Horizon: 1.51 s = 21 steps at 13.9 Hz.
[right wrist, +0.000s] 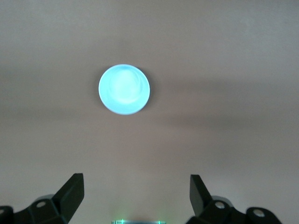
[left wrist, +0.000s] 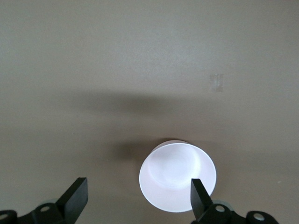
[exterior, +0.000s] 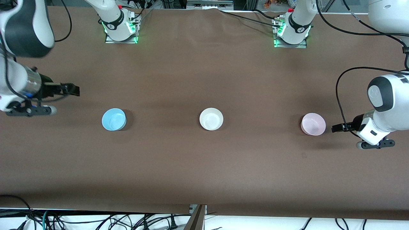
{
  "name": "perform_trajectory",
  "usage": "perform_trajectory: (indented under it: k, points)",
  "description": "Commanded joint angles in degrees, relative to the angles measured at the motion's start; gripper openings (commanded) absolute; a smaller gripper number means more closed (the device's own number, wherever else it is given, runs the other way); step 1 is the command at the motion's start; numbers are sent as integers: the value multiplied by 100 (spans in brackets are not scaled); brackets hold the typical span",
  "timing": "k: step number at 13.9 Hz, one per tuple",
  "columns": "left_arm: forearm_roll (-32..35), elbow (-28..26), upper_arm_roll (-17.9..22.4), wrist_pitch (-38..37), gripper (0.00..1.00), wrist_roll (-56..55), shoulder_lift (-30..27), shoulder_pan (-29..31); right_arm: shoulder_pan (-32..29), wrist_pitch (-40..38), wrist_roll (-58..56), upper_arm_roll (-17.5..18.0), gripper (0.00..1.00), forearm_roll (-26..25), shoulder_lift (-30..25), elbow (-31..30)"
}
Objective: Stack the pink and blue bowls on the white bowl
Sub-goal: 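Move the left gripper to the pink bowl while the right gripper reaches the blue bowl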
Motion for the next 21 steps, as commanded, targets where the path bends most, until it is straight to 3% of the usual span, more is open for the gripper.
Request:
perform_trajectory:
  k: [1, 8, 13, 18, 21]
  points:
    - [-141, -880, -13, 662, 97, 191, -428, 10, -26, 207, 98, 28, 100, 70, 344, 133]
    - [-141, -1847, -21, 1734, 95, 174, -552, -25, -105, 1287, 28, 11, 100, 105, 1310, 62]
    - [-150, -2480, -100, 2657, 94, 165, -534, -51, -500, 1877, -409, 19, 100, 771, 1839, -87]
    - [-308, -2621, -241, 2878, 90, 165, -429, -42, -756, 2009, -1175, 19, 100, 1405, 2234, -139]
    - [-308, -2631, -259, 2887, 81, 182, -420, -51, -765, 2711, -1501, 28, 100, 1590, 2235, -666]
